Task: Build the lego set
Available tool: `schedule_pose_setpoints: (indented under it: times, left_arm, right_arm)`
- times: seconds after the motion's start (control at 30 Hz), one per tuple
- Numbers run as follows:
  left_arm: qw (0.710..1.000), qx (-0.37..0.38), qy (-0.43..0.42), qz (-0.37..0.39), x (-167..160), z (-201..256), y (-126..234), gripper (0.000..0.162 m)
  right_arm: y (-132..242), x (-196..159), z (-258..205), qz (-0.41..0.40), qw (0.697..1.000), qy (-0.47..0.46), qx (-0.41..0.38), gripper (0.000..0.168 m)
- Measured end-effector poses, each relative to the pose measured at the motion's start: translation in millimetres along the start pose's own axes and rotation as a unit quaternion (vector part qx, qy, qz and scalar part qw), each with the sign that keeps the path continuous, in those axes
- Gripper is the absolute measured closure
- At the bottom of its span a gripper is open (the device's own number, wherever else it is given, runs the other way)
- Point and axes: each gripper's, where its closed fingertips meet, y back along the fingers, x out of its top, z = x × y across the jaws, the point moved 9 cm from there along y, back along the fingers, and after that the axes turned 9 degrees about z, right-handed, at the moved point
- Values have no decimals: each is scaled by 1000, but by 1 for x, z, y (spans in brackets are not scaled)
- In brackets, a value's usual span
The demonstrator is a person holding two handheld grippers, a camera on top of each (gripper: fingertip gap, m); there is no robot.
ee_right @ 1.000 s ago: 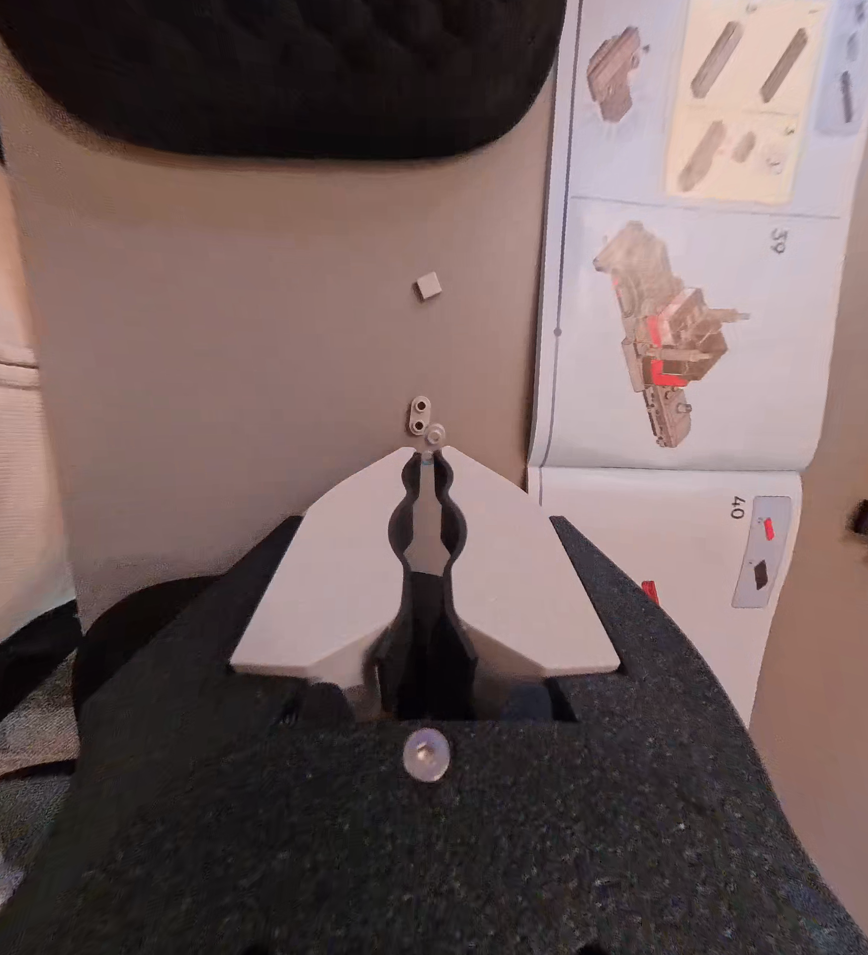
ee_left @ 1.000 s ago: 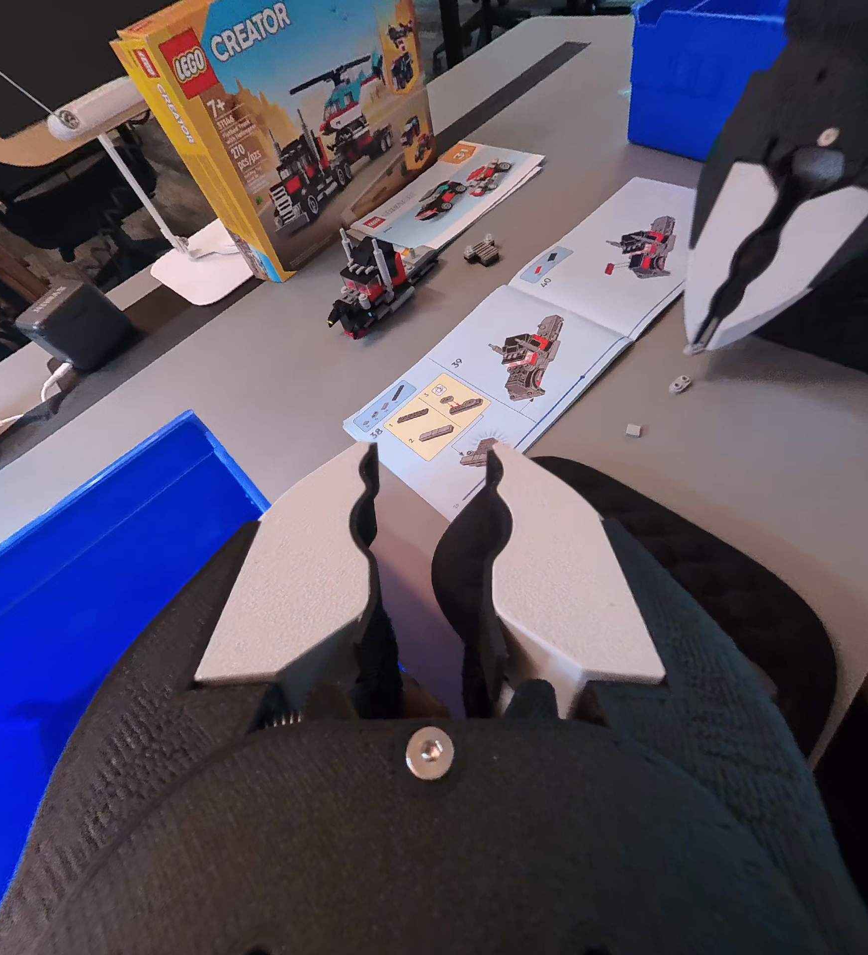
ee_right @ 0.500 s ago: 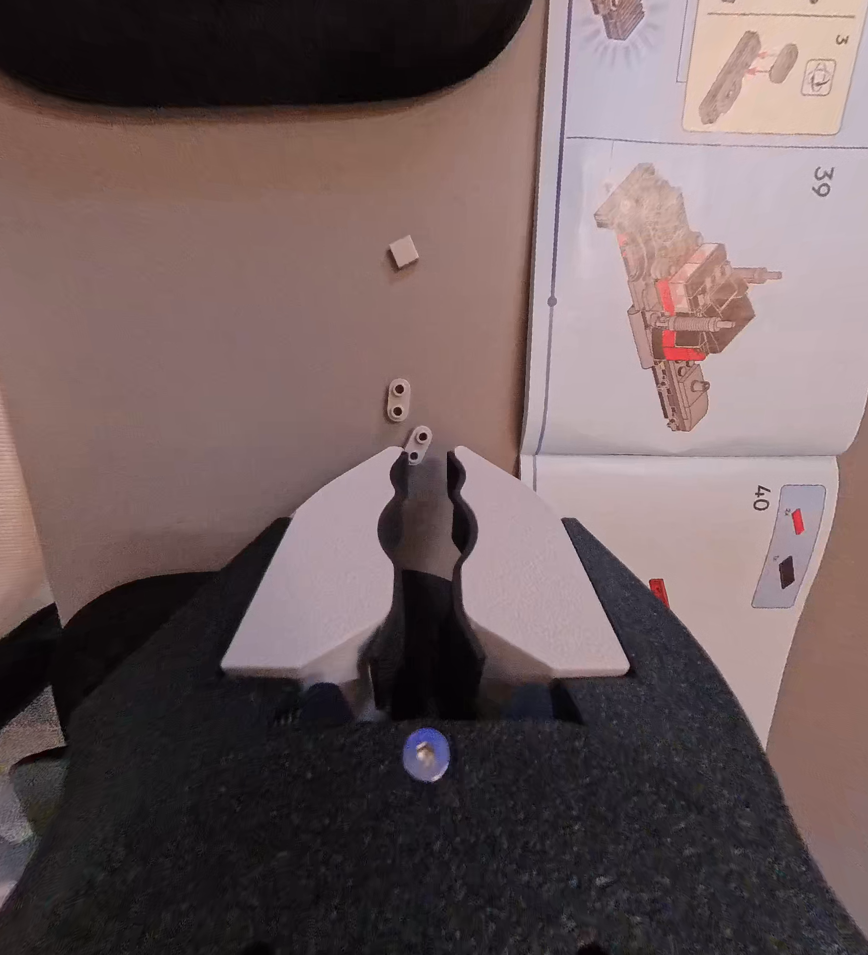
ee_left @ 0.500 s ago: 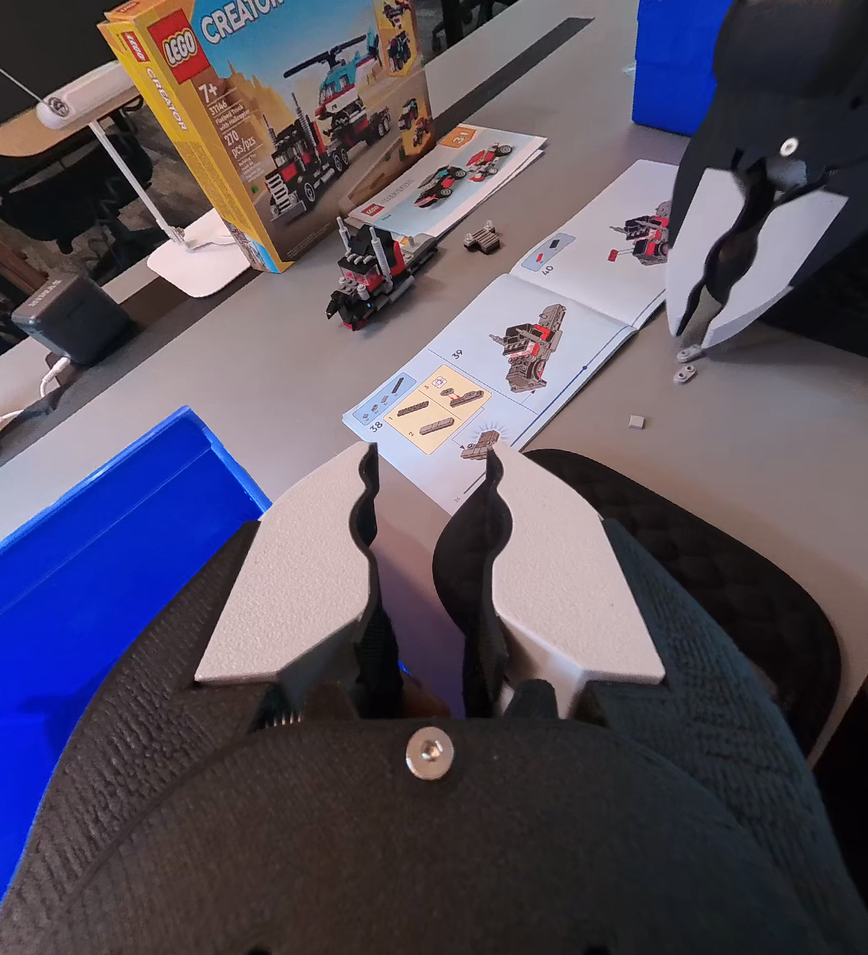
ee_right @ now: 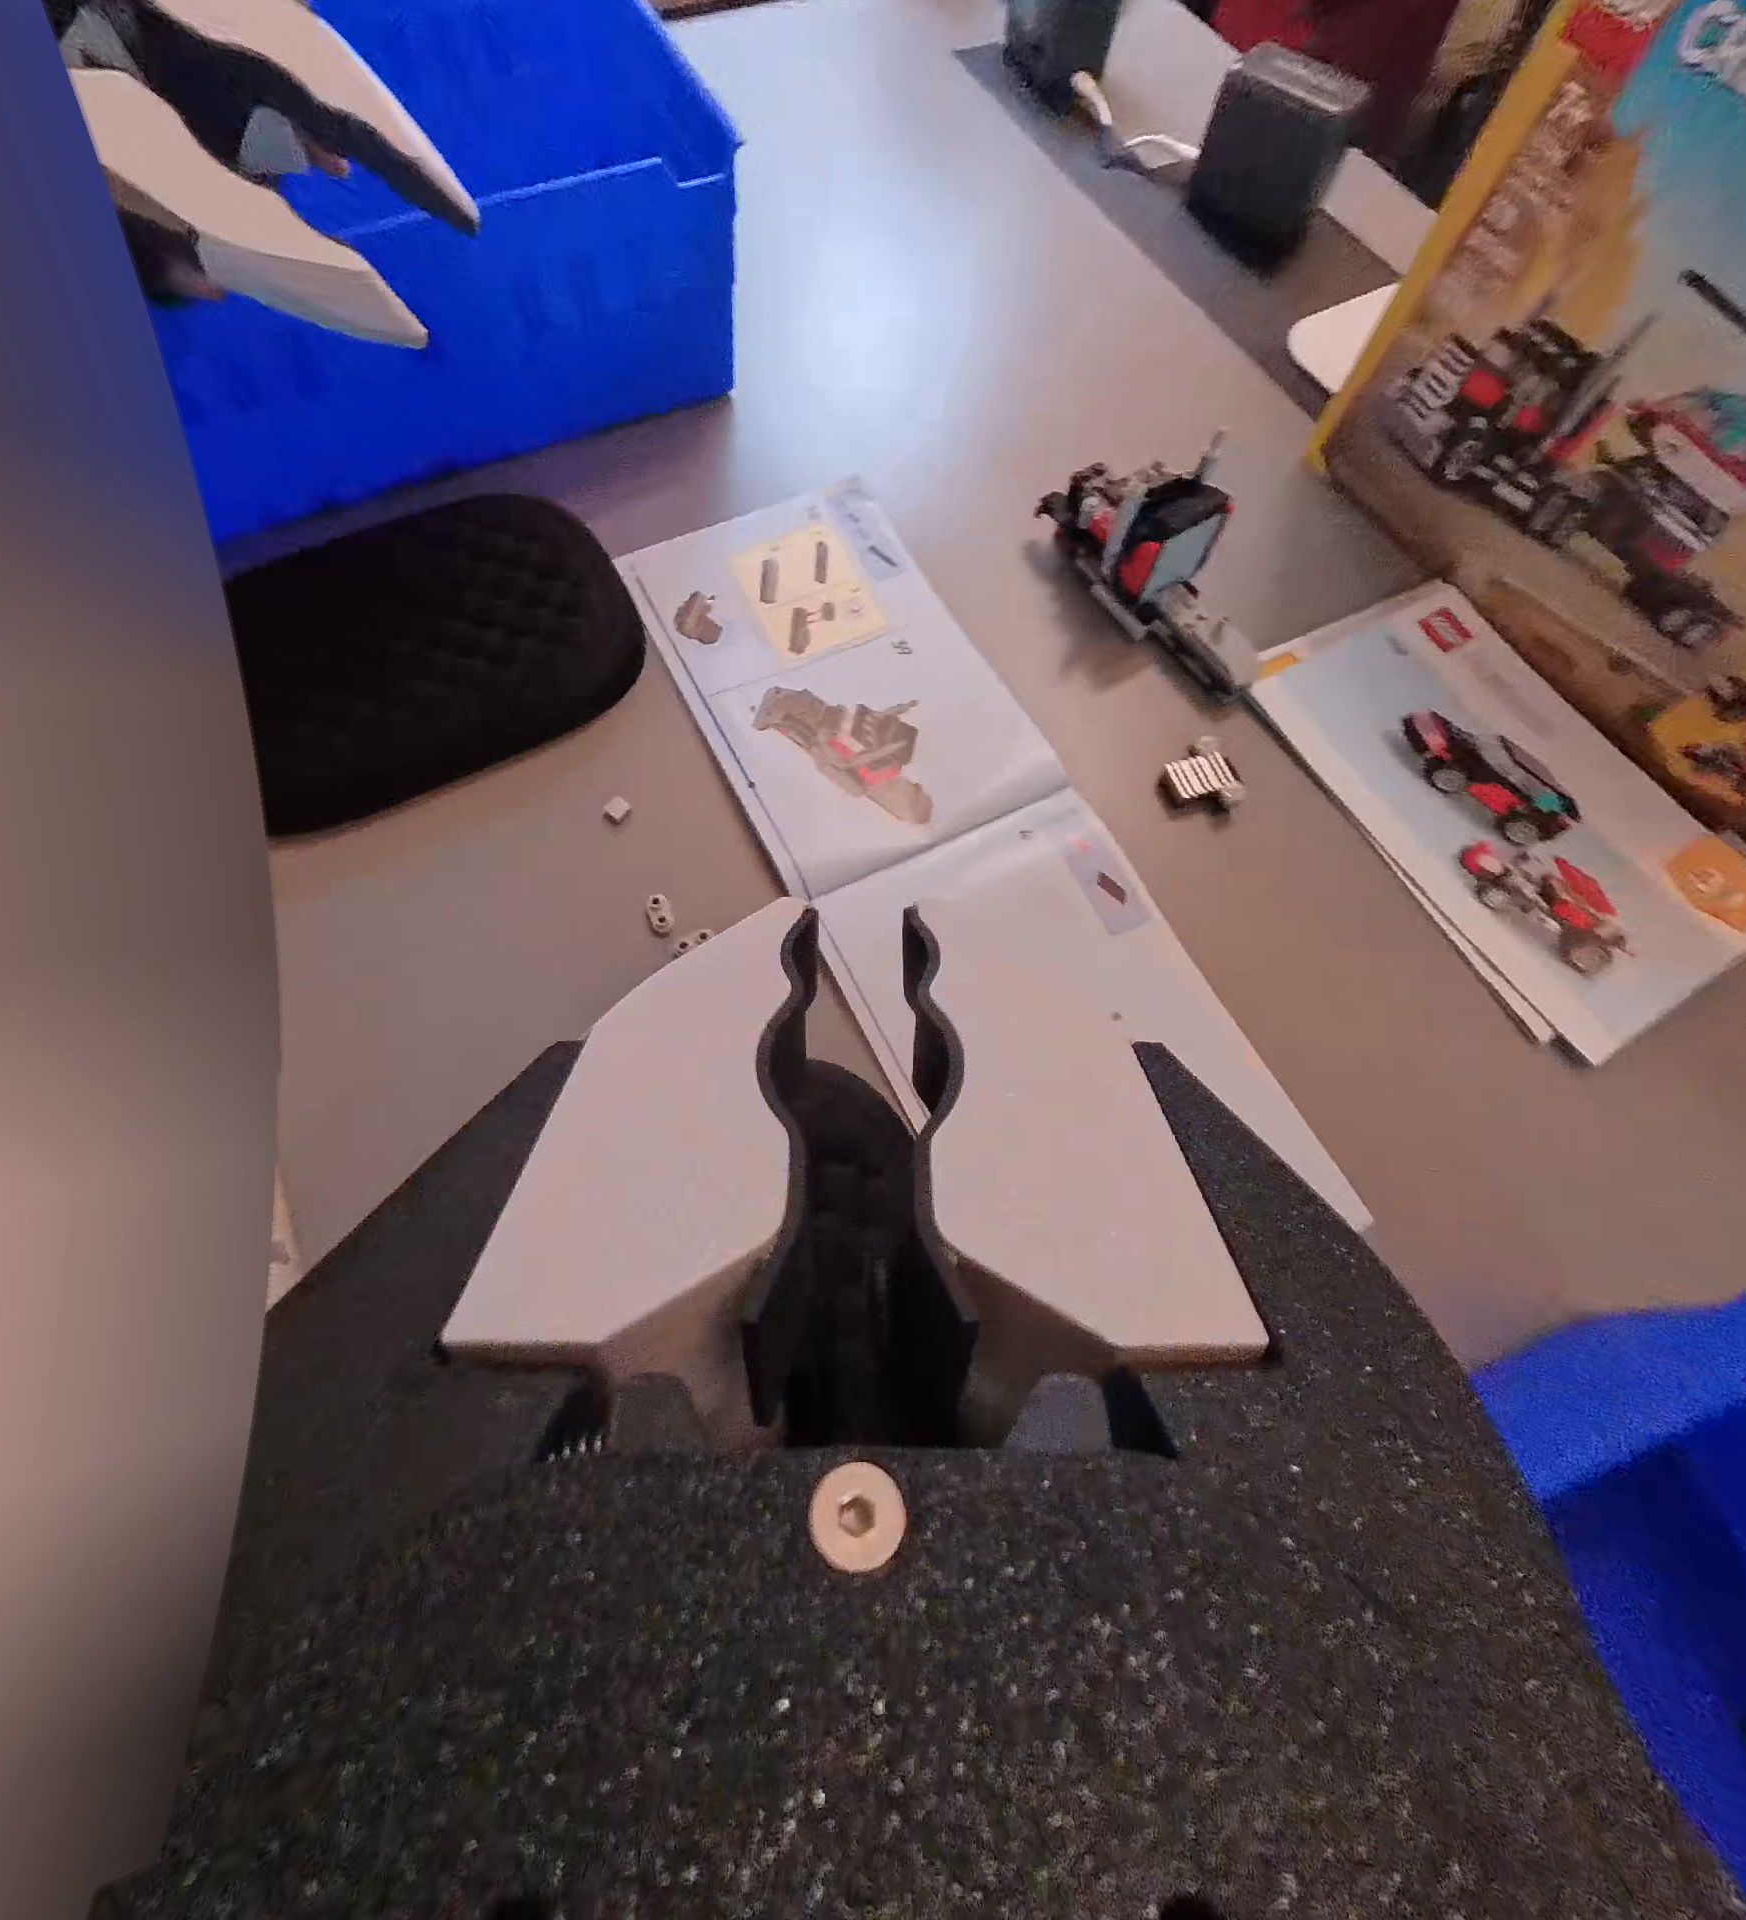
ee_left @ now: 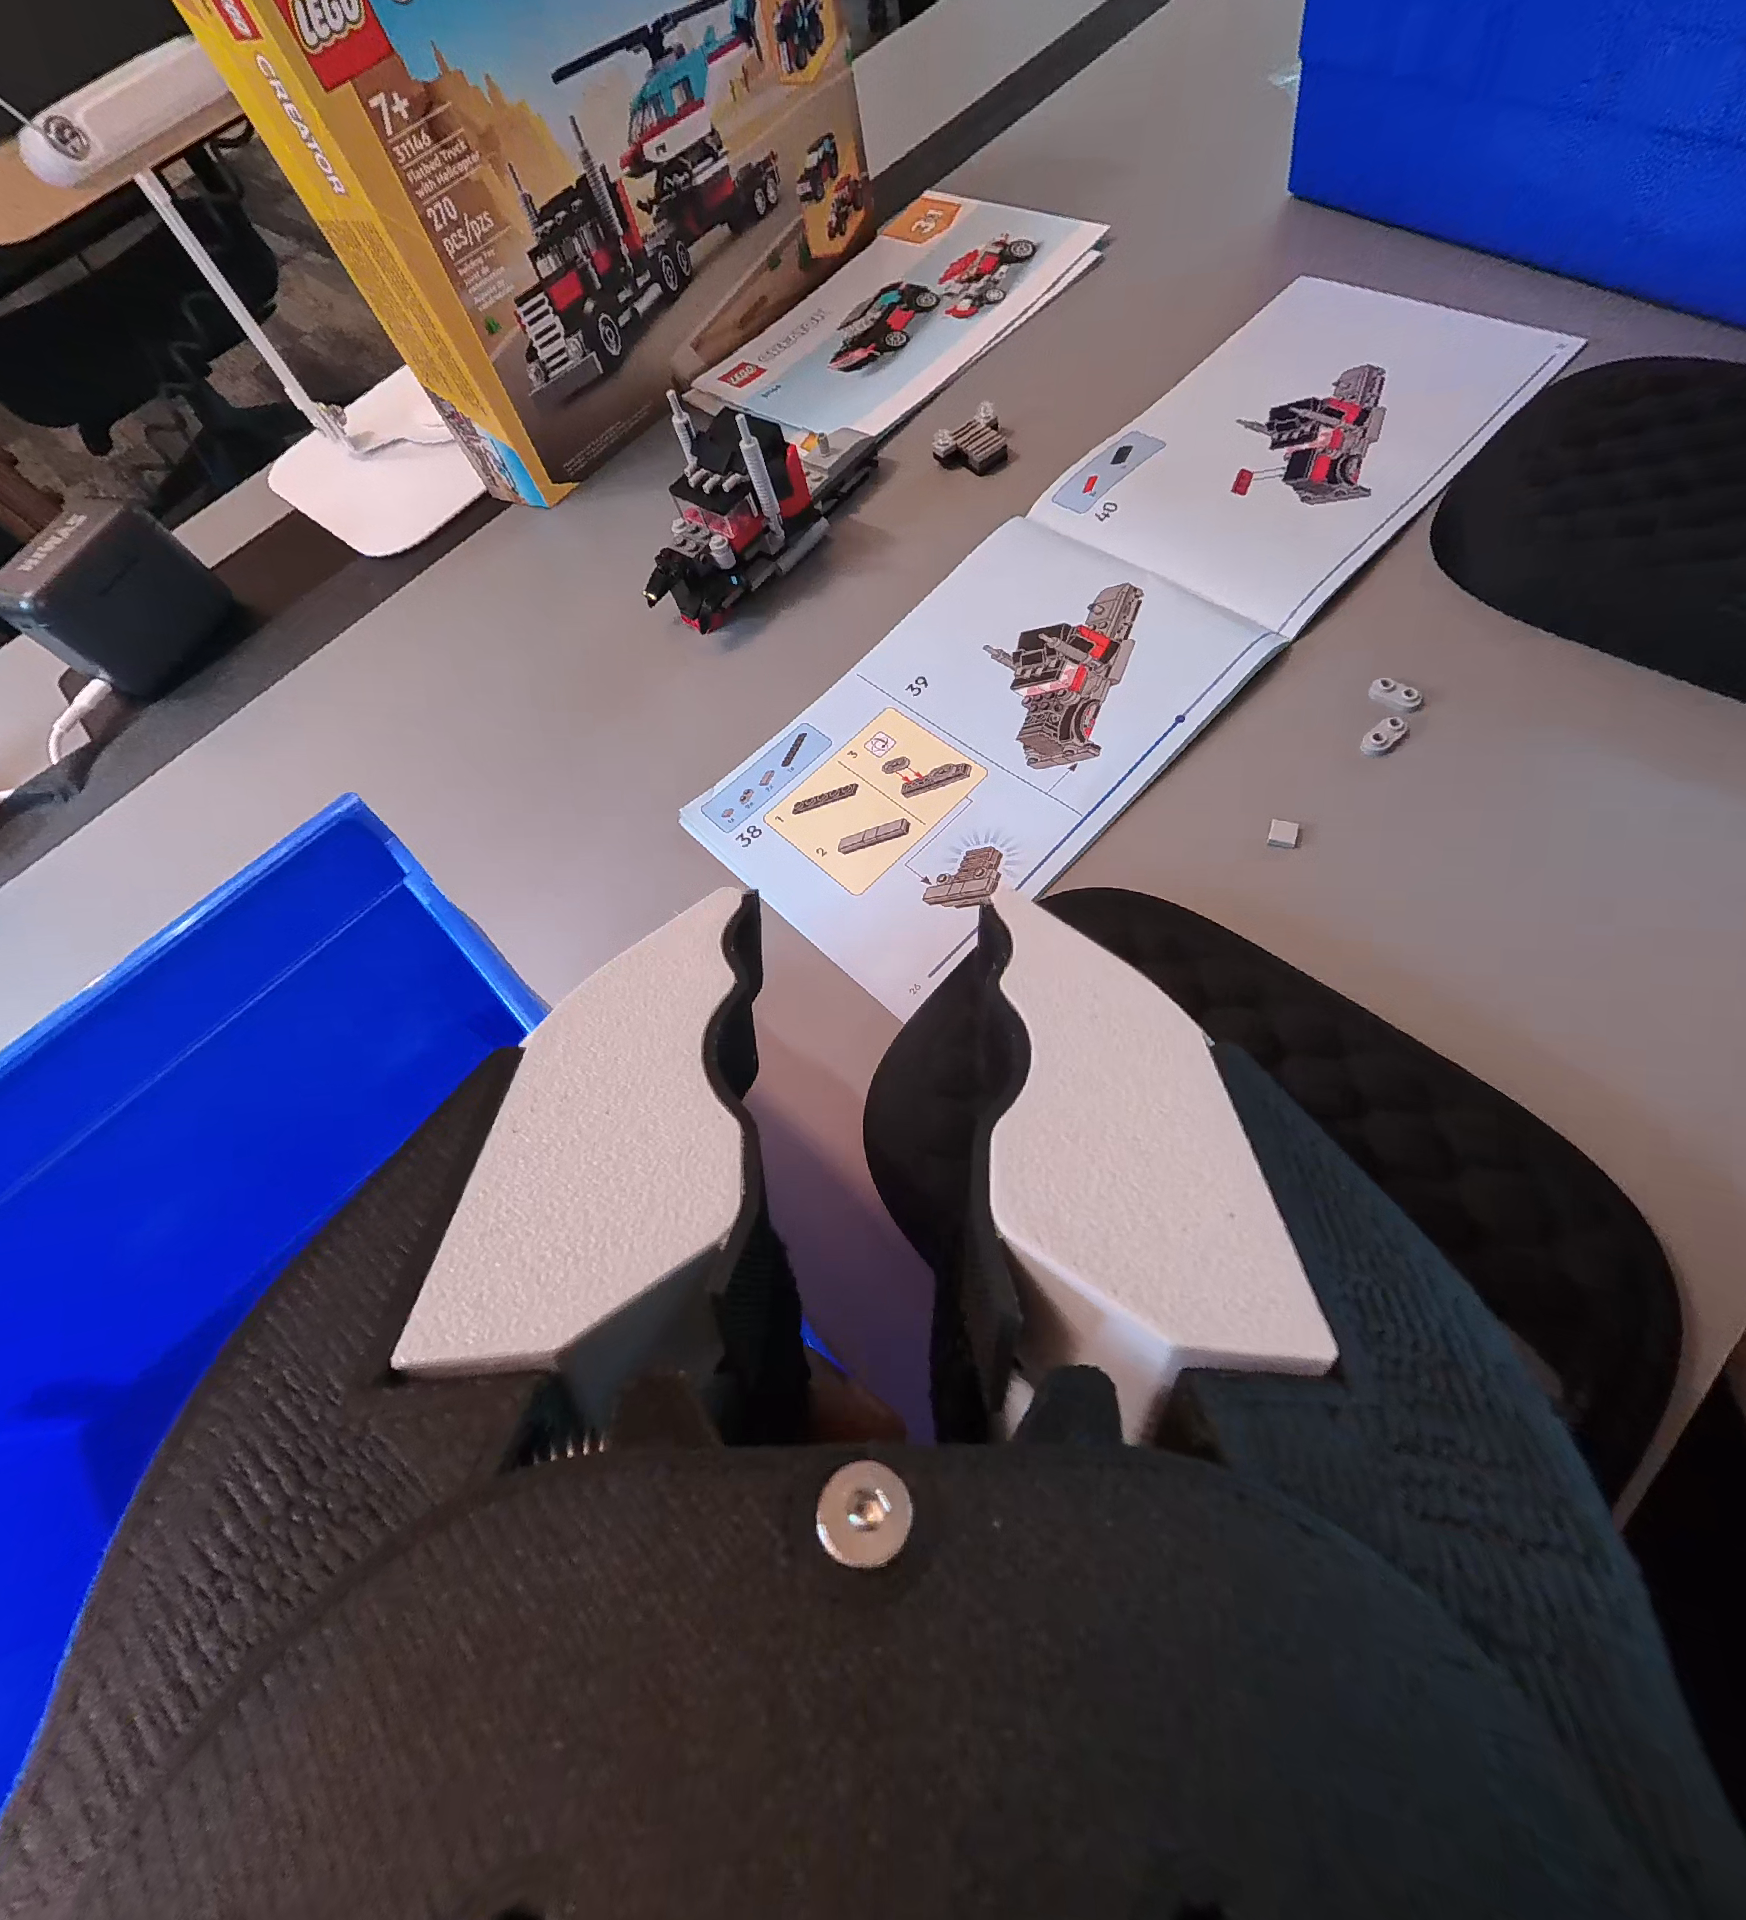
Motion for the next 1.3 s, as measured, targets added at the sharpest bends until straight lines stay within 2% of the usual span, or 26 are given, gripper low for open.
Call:
schedule_pose_setpoints:
  times: [0.13,0.4,0.87,1.3]
  left_arm:
    - [1000,1,0,-15,-3,1,0,122]
    - [1000,0,15,-20,-7,4,5,122]
    - [997,34,59,-25,-7,-10,2,122]
    - [997,11,70,2,-9,-10,1,122]
  right_arm:
    - [41,-12,13,-14,996,-12,-88,152]
    - [80,-48,37,-38,983,-73,-164,153]
    - [82,-63,51,-72,979,-93,-168,153]
    - [89,-67,46,-92,973,-99,-188,151]
